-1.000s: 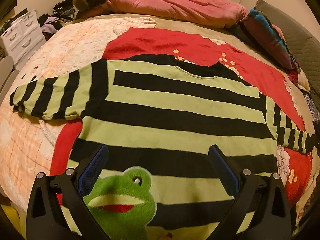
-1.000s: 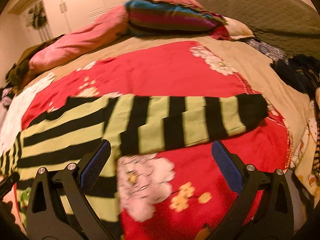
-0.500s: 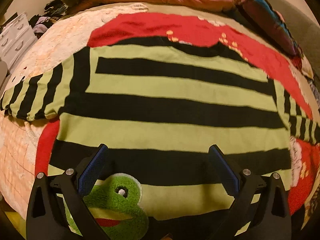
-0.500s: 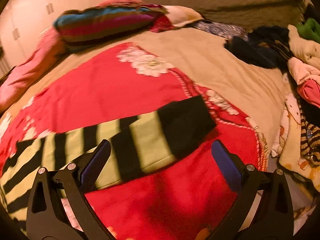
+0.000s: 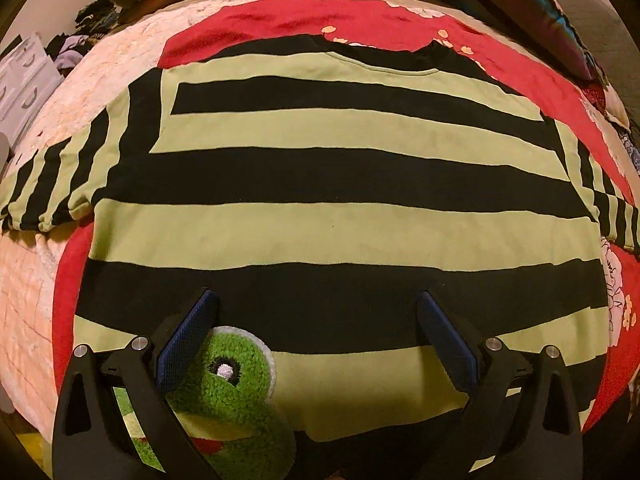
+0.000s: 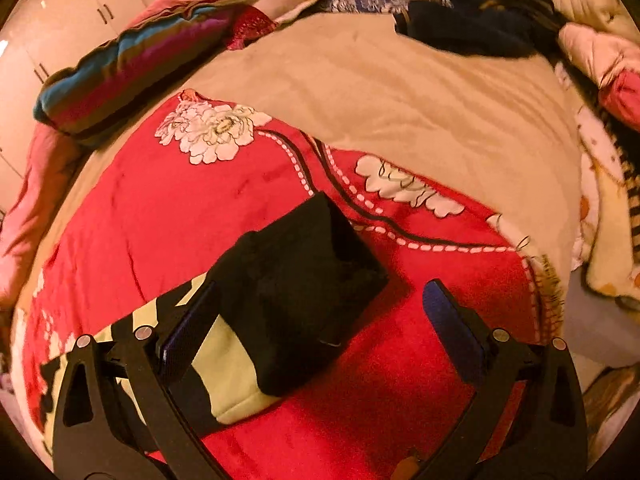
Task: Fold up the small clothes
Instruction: 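Move the right gripper to the black sleeve cuff and grasp it, then fold the held sleeve across the sweater body and open the right gripper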
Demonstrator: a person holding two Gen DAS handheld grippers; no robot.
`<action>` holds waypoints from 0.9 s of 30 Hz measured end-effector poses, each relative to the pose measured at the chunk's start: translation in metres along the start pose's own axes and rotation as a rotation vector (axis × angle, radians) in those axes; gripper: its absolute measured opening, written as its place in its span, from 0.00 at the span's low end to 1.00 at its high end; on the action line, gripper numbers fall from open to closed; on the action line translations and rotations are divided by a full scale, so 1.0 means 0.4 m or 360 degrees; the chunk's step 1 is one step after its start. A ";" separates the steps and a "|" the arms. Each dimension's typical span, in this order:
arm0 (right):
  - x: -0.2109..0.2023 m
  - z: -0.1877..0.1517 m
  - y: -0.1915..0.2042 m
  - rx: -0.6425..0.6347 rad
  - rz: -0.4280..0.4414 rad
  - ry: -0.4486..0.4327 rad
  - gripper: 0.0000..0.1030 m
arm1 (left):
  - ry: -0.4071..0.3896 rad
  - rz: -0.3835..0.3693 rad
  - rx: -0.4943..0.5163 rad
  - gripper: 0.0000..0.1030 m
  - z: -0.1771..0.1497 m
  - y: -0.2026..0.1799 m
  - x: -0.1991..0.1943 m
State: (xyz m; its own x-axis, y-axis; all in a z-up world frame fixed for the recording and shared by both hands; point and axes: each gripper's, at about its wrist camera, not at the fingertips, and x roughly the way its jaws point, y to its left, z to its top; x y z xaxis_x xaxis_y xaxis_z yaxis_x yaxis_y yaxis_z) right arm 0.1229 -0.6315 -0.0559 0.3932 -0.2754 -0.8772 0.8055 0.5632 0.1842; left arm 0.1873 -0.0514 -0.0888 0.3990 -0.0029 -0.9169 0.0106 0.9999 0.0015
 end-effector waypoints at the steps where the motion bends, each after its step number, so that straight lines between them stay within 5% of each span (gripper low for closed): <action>1: 0.006 0.002 -0.002 0.0014 0.0015 0.0010 0.92 | 0.0005 -0.0006 -0.0007 0.96 0.000 0.001 0.001; 4: 0.021 0.005 -0.004 0.0033 0.0071 0.0021 0.91 | 0.0013 -0.0031 -0.0027 0.96 0.000 0.007 -0.001; 8: 0.034 0.004 -0.006 0.0064 0.0186 0.0040 0.74 | 0.0020 -0.0044 -0.0038 0.96 -0.001 0.009 -0.002; 16: 0.001 0.003 0.002 0.0001 0.0302 -0.0040 0.19 | 0.0010 -0.0030 -0.0011 0.96 -0.001 0.006 0.000; 22: -0.117 -0.016 0.092 -0.0212 0.0545 -0.0206 0.15 | -0.0045 -0.0085 -0.0020 0.96 0.003 0.014 -0.032; 27: -0.216 -0.093 0.264 -0.0472 0.0884 -0.0181 0.15 | -0.0093 -0.0078 -0.0018 0.96 0.008 0.018 -0.063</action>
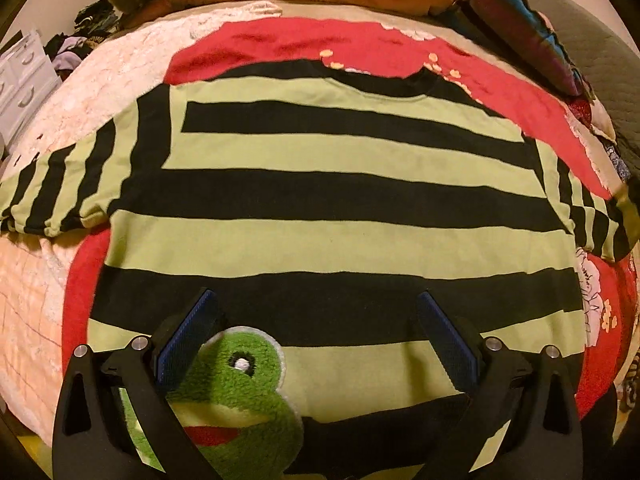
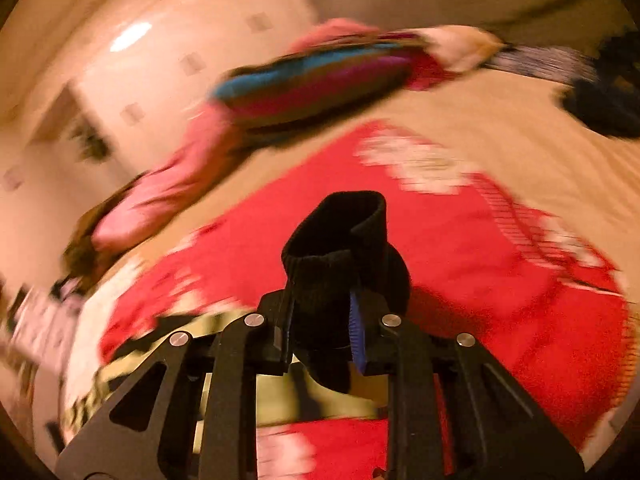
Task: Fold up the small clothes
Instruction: 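Fold the held sleeve across the sweater body and open the right gripper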
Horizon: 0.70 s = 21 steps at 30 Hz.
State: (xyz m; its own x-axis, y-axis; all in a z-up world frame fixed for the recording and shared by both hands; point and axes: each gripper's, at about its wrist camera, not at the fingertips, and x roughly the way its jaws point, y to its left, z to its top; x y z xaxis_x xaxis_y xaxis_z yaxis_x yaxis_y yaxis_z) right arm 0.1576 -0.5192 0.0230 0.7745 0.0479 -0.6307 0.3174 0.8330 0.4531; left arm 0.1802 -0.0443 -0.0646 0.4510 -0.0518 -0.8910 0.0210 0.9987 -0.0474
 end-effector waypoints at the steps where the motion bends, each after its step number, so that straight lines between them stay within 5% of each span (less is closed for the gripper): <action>1: 0.006 -0.009 0.041 -0.0033 0.0073 0.0020 0.15 | -0.0002 -0.0004 -0.0004 0.96 0.000 0.002 -0.004; 6: 0.071 -0.107 0.296 -0.0195 0.0504 0.0260 0.14 | -0.0021 -0.0016 -0.0028 0.96 0.005 0.015 -0.018; 10: 0.144 -0.206 0.448 -0.0311 0.0667 0.0469 0.14 | -0.0013 -0.0043 -0.0071 0.96 0.003 0.034 -0.018; 12: 0.177 -0.246 0.482 -0.0317 0.0716 0.0578 0.31 | -0.0016 -0.0041 -0.0085 0.96 0.000 0.045 -0.020; 14: 0.204 -0.281 0.500 -0.0290 0.0748 0.0682 0.55 | -0.0015 -0.0042 -0.0096 0.96 -0.002 0.054 -0.021; 18: 0.169 -0.276 0.460 -0.0225 0.0723 0.0575 0.63 | -0.0017 -0.0054 -0.0113 0.96 -0.002 0.066 -0.020; 21: 0.126 -0.263 0.409 -0.0282 0.0551 0.0460 0.64 | -0.0003 -0.0107 -0.0125 0.96 -0.002 0.060 -0.014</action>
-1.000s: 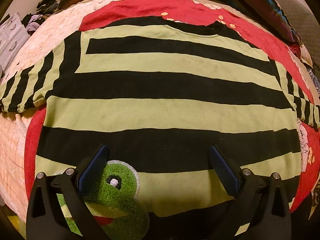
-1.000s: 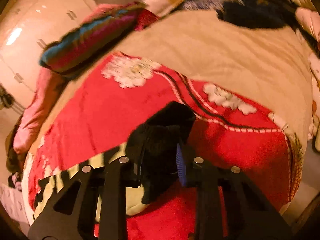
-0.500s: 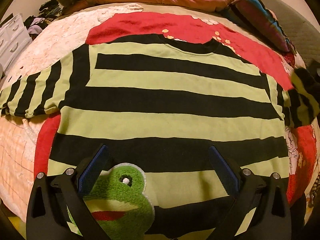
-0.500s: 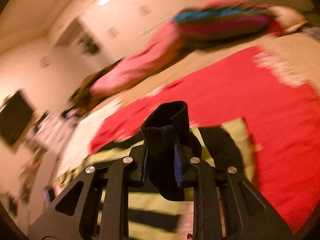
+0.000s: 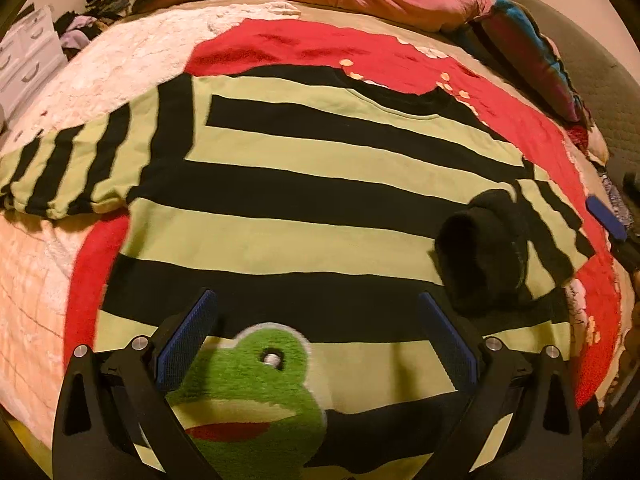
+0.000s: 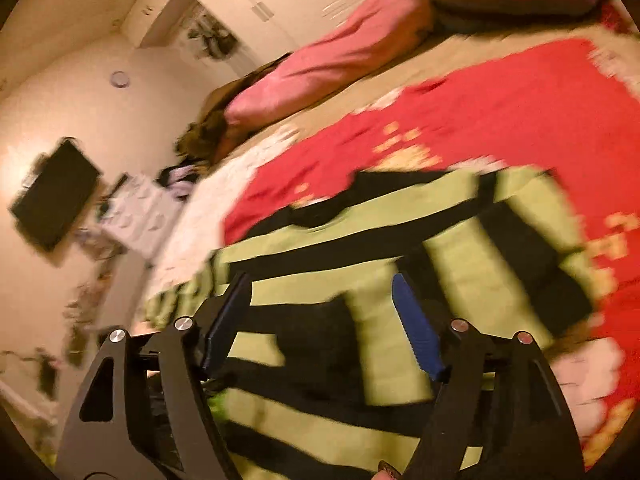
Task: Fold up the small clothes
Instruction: 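Fold the held sleeve across the sweater body and open the right gripper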
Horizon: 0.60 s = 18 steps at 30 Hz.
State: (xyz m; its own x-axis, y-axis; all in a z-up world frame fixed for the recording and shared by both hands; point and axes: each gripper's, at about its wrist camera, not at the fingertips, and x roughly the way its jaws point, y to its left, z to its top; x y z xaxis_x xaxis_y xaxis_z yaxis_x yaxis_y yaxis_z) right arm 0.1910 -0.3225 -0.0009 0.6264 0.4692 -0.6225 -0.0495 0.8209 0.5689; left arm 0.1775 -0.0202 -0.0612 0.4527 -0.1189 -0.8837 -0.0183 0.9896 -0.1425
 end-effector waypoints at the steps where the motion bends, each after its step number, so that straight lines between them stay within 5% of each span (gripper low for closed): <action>1: -0.014 -0.001 -0.015 -0.0020 -0.0089 -0.0016 0.64 | 0.0009 -0.0031 -0.0003 0.96 0.000 -0.005 0.003; 5: -0.062 -0.015 -0.075 0.0003 -0.0273 -0.0062 0.68 | -0.0016 -0.0170 0.0060 0.96 0.016 -0.072 0.010; 9: -0.074 -0.025 -0.124 0.0095 -0.0282 -0.0057 0.69 | -0.0028 -0.0379 0.0096 0.96 0.039 -0.145 0.034; 14: -0.078 -0.022 -0.137 0.0111 -0.0287 -0.0065 0.72 | 0.0116 -0.0418 0.0023 0.95 0.059 -0.205 0.128; 15: -0.075 -0.021 -0.141 0.0112 -0.0291 -0.0066 0.72 | 0.0116 -0.0495 -0.0011 0.88 0.056 -0.210 0.139; 16: -0.070 -0.020 -0.136 0.0112 -0.0302 -0.0070 0.72 | 0.0085 -0.0592 -0.0051 0.58 0.052 -0.214 0.143; 18: -0.070 -0.021 -0.137 0.0118 -0.0317 -0.0070 0.73 | 0.0094 -0.0586 -0.0044 0.39 0.052 -0.226 0.155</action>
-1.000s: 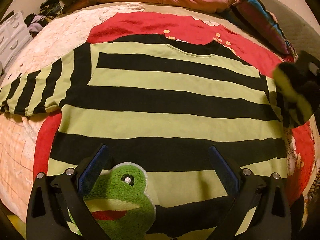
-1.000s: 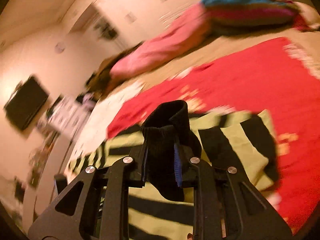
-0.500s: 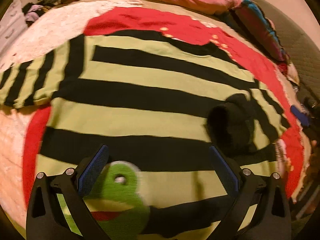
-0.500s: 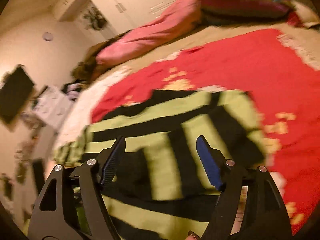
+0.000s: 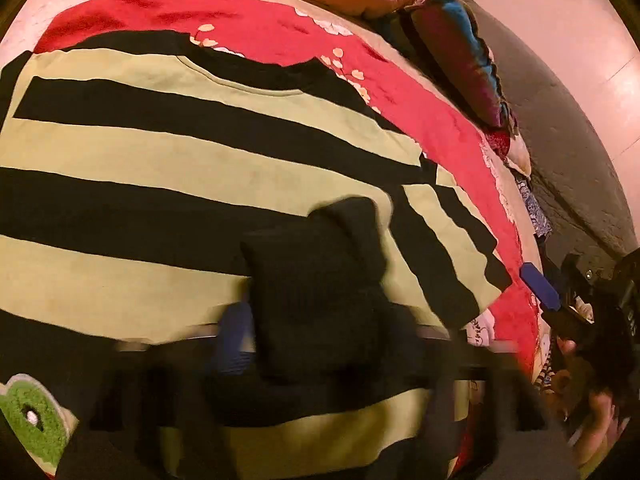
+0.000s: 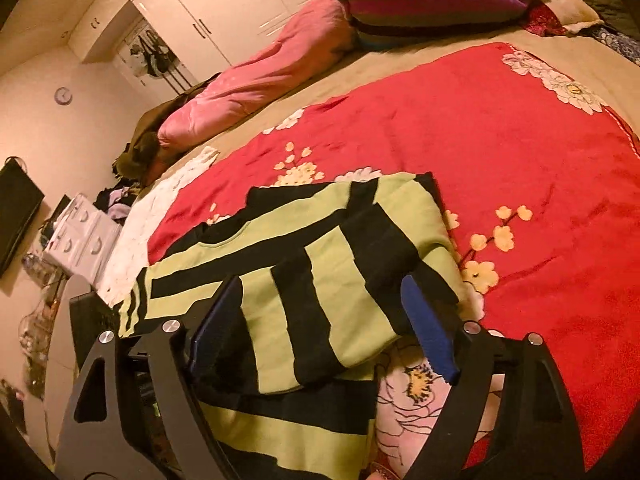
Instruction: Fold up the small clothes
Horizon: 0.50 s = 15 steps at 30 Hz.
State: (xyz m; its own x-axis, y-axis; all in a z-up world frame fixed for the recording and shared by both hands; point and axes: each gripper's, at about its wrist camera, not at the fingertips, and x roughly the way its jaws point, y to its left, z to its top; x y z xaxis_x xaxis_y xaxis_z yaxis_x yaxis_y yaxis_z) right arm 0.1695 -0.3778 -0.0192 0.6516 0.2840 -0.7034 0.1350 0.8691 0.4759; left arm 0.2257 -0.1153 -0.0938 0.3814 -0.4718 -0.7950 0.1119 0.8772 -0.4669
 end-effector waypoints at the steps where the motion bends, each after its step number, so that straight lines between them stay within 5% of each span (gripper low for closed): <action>1: 0.004 0.001 0.003 0.0002 -0.0004 0.0002 0.73 | -0.0002 -0.0018 0.0009 0.30 0.003 -0.002 0.000; 3: 0.003 0.000 0.001 0.0012 -0.0010 -0.0004 0.73 | -0.0032 -0.0043 0.0054 0.19 0.017 -0.007 -0.019; 8: 0.000 0.002 0.007 0.0003 0.0010 -0.0009 0.73 | -0.0244 0.0017 0.0155 0.19 0.098 -0.002 -0.150; 15: 0.014 -0.011 0.027 -0.0022 0.0040 0.0038 0.73 | -0.0424 0.0337 0.0214 0.20 0.193 0.101 -0.298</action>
State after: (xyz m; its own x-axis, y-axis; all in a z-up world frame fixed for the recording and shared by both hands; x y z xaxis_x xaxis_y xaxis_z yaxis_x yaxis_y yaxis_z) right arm 0.1715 -0.3652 -0.0204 0.6366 0.3153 -0.7038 0.1085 0.8669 0.4865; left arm 0.2556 -0.0168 0.0118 0.6325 -0.2545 -0.7315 0.1180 0.9651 -0.2337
